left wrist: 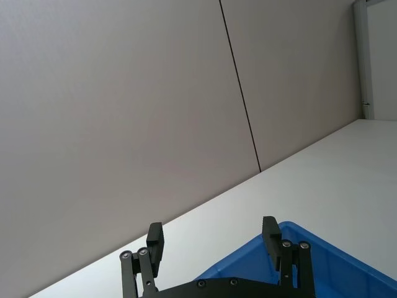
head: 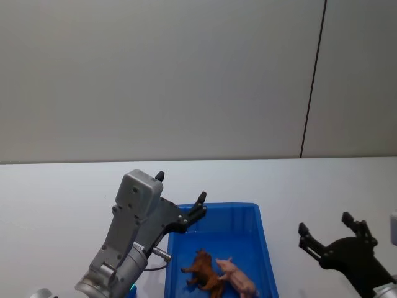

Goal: Pick up the two dolls from the table and place them into the box.

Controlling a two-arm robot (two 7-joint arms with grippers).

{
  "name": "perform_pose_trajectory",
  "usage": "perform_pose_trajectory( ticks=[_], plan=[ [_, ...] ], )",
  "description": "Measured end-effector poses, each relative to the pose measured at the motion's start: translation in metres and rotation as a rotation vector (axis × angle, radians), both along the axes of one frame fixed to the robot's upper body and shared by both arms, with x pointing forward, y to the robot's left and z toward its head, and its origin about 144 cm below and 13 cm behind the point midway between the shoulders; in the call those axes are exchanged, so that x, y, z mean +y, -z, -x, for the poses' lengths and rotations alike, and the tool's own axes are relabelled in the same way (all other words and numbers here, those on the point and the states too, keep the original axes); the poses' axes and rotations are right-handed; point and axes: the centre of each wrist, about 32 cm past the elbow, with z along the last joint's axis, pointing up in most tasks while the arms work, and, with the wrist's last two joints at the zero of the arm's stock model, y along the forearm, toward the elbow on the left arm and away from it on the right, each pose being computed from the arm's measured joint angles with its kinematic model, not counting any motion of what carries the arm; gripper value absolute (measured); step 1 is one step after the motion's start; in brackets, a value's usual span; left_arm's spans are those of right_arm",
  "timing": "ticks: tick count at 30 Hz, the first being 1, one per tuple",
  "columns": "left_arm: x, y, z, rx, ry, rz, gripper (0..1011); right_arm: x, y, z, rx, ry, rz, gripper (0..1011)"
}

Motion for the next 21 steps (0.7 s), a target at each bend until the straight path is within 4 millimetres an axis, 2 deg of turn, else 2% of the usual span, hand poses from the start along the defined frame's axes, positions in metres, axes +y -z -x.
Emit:
perform_pose_trajectory(
  ticks=[11, 21],
  plan=[
    [0.007, -0.001, 0.004, 0.029, -0.025, 0.006, 1003, -0.015, 0.001, 0.002, -0.018, 0.018, -0.01, 1001],
    [0.027, -0.002, 0.019, 0.126, -0.092, 0.023, 1003, -0.021, 0.001, 0.003, -0.025, 0.025, -0.014, 1001]
  ],
)
